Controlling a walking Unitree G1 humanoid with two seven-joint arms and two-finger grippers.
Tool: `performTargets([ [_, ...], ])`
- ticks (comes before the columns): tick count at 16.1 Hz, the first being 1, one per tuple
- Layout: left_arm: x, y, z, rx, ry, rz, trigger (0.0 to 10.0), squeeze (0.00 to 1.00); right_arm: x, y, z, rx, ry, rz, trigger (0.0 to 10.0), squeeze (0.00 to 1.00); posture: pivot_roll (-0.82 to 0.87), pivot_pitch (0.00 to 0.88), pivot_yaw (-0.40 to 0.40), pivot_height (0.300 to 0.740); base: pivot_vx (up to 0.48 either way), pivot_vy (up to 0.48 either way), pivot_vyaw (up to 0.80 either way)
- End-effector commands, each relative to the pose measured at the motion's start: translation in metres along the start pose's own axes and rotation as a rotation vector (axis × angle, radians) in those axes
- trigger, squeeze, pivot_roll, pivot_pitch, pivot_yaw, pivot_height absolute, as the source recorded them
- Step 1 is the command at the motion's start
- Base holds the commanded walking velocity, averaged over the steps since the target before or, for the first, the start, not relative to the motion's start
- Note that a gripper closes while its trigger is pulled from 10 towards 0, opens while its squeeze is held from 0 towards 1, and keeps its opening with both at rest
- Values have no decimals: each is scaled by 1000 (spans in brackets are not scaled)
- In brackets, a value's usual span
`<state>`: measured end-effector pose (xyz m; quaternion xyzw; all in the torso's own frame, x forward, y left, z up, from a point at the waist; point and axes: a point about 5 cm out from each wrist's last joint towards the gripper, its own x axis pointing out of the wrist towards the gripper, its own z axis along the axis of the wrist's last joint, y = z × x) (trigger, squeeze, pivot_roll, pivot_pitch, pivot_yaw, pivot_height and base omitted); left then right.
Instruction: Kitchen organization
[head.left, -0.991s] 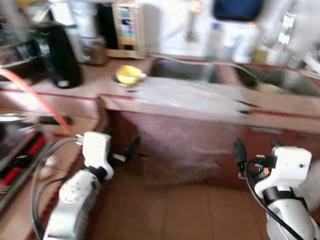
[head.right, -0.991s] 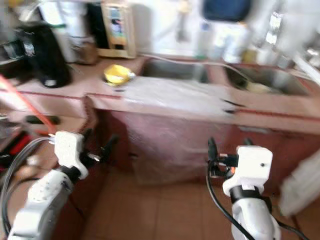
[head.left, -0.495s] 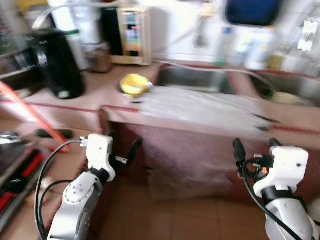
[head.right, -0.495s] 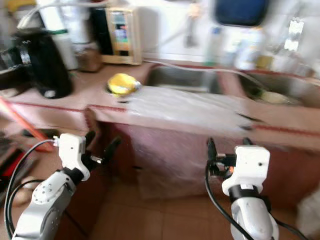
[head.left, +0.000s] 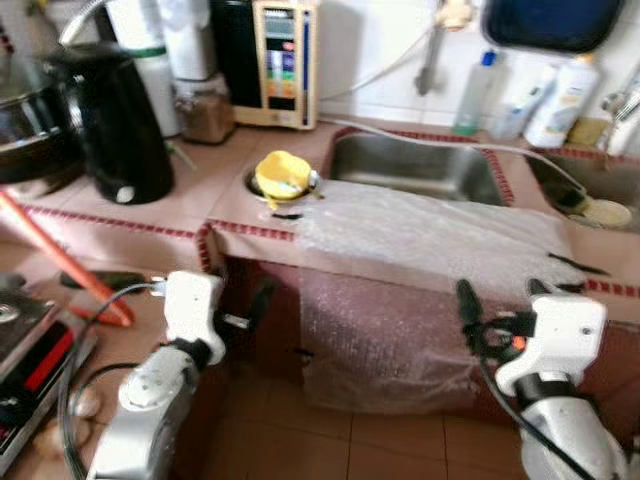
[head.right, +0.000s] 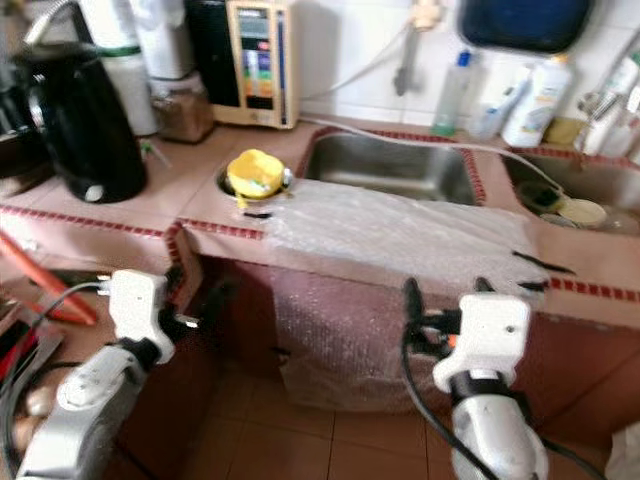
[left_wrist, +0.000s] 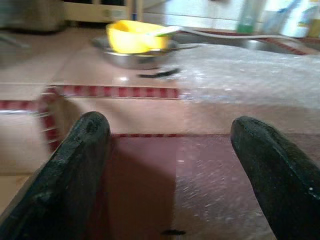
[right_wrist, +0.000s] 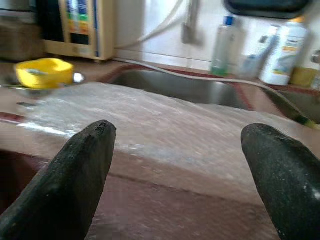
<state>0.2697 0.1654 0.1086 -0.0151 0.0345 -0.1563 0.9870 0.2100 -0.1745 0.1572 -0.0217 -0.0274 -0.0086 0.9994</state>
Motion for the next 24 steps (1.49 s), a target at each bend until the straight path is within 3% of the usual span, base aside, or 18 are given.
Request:
performTargets([
  [1,1,-2,0,9,3,-8,10000,0,-1,-4,1,-12,-3,-12,10000,0,62,0,-18,740,0,-356,0],
  [16,2,-3,-3,14,17,-19,10000,0,-1,-5,-1,-16,6,-20,10000,0,56,0,-19,740,0,-459,0],
  [24,5,2,-4,13,31,8,10000,0,0,-6,0,-14,-2,-29,10000,0,52,0,-10,740,0,-30,0],
])
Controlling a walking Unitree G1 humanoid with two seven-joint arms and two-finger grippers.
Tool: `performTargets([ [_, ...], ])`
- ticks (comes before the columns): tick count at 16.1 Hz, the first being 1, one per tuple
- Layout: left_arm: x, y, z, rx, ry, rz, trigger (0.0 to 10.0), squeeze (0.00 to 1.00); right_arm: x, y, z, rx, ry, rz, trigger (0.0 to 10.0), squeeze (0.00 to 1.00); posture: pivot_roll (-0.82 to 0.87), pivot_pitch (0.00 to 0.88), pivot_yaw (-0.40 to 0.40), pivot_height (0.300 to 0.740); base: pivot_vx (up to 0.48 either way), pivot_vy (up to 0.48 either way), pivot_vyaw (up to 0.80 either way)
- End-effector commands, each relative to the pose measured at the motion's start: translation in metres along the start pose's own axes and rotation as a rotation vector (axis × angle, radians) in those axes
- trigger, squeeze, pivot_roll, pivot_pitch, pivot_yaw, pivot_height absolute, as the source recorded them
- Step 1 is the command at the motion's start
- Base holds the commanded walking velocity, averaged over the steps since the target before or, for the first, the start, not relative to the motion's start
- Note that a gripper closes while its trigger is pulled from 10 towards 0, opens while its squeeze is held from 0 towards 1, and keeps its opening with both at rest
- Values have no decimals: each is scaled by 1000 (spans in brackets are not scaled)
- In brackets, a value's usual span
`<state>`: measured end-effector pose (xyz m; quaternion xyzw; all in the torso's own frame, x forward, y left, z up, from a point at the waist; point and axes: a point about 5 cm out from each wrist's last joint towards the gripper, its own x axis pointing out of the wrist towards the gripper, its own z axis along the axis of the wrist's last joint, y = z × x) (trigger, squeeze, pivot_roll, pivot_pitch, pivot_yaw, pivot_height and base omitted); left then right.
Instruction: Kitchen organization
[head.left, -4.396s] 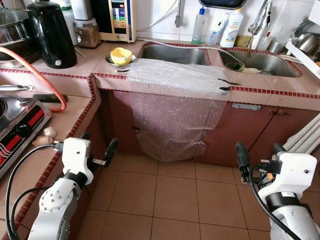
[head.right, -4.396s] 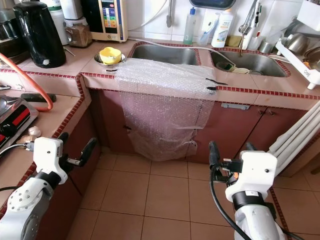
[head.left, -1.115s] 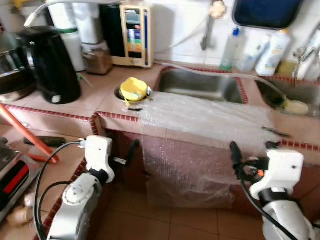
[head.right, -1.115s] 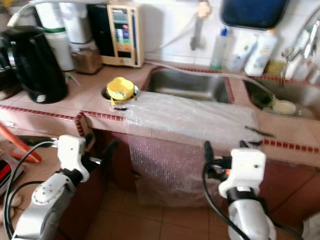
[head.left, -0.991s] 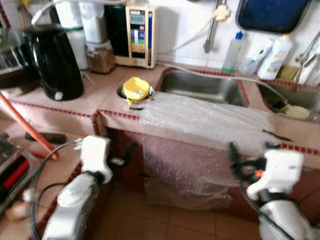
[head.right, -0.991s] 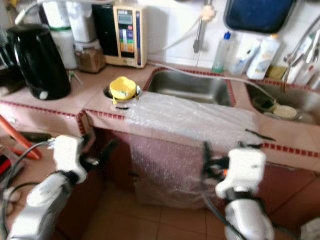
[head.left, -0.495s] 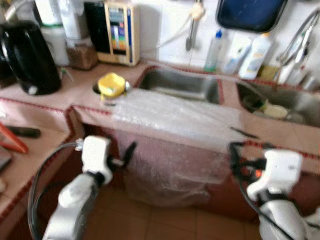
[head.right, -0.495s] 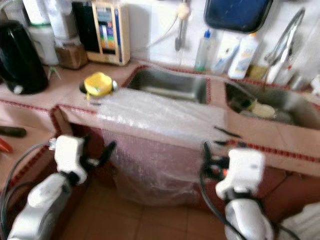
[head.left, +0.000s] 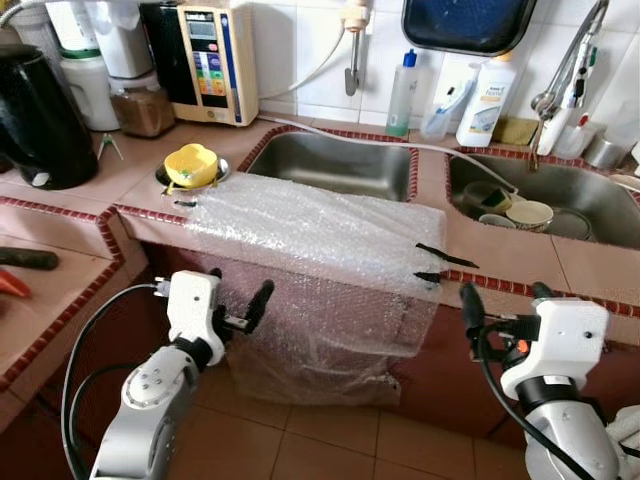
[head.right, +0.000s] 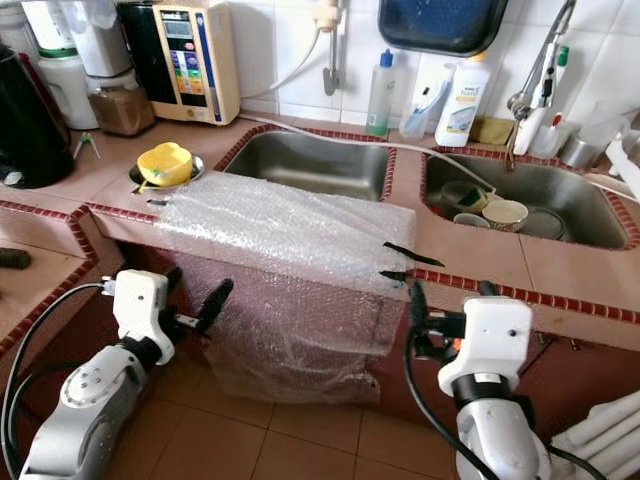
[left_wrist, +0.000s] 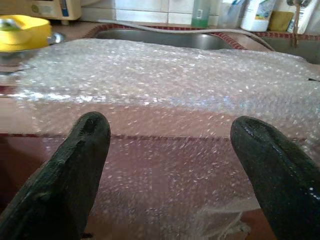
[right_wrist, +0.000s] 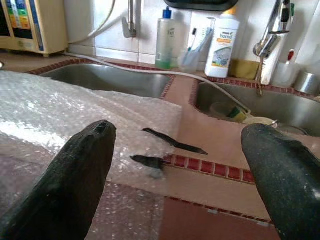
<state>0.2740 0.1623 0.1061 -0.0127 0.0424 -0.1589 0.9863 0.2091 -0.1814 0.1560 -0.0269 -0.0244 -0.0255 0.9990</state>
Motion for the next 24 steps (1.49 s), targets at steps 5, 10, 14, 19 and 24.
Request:
performTargets([
  [5,2,2,0,6,1,-12,10000,0,2,0,2,3,-9,5,10000,0,51,0,-11,740,0,0,-418],
  [10,2,-1,2,-13,-14,-41,10000,0,1,1,2,0,-8,3,10000,0,45,0,-8,740,0,0,0],
  [14,3,1,3,-15,-20,-39,10000,0,1,1,2,-4,-10,6,10000,0,43,0,-7,740,0,0,0],
  [19,4,2,4,-17,-28,-41,10000,0,0,1,2,-8,-11,12,10000,0,38,0,-9,740,205,0,0],
  [24,5,2,4,-18,-31,-46,10000,0,0,1,3,-14,-12,15,10000,0,35,0,-10,740,353,0,0],
])
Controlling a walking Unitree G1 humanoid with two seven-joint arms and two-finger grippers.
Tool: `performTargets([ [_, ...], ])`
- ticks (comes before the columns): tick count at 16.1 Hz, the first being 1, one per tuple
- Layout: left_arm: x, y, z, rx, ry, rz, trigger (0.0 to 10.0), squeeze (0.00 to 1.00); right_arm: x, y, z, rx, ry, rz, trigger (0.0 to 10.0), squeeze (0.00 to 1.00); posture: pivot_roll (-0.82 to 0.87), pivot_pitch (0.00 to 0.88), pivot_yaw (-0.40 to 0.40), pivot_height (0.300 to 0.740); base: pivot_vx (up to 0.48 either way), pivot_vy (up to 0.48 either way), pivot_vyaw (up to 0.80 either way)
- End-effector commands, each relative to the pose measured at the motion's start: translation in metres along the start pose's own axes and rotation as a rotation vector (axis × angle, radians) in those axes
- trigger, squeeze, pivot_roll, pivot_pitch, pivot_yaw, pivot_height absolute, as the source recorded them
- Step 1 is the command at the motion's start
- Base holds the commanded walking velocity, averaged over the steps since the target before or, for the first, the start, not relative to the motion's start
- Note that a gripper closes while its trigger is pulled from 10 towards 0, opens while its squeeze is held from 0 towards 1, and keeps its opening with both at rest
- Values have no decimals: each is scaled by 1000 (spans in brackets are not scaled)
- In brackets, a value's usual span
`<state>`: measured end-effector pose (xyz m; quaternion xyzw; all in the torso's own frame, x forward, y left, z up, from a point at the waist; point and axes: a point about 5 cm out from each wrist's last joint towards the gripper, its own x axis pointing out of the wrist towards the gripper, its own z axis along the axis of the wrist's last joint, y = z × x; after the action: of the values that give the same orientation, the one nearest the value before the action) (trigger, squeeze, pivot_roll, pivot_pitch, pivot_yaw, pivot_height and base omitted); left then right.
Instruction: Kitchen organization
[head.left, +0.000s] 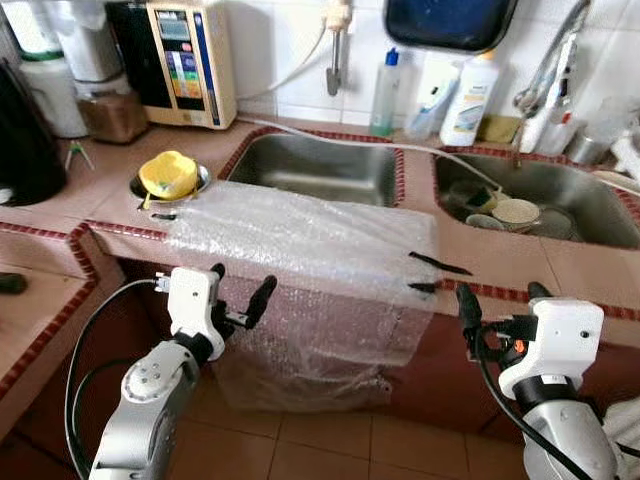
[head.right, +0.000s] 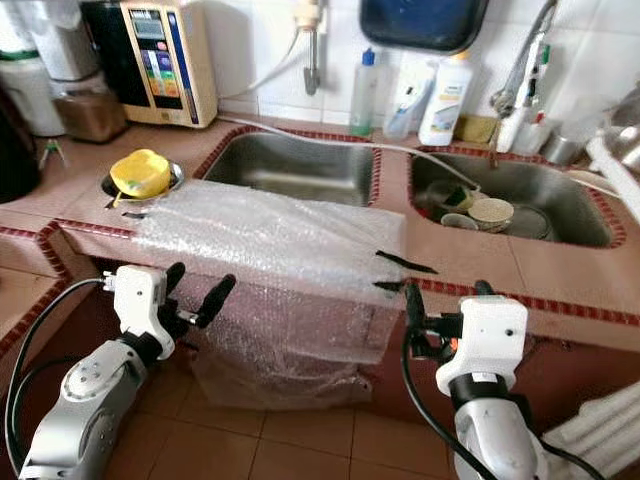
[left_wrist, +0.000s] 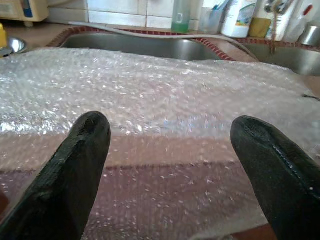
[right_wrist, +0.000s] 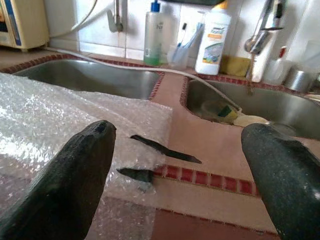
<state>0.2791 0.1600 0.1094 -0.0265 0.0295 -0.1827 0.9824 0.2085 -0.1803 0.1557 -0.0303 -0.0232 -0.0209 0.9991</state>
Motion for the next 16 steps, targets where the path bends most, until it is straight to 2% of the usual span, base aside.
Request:
performTargets([
  [1,0,3,1,2,-2,2,10000,0,0,0,3,-7,-13,7,10000,0,36,0,-10,740,304,0,0],
  [11,1,2,0,3,-1,-7,10000,0,0,1,3,-9,-14,4,10000,0,33,0,-7,740,302,0,0],
  [16,-3,8,-3,26,30,34,10000,0,0,2,2,-6,-12,8,10000,0,40,0,-7,740,0,0,0],
])
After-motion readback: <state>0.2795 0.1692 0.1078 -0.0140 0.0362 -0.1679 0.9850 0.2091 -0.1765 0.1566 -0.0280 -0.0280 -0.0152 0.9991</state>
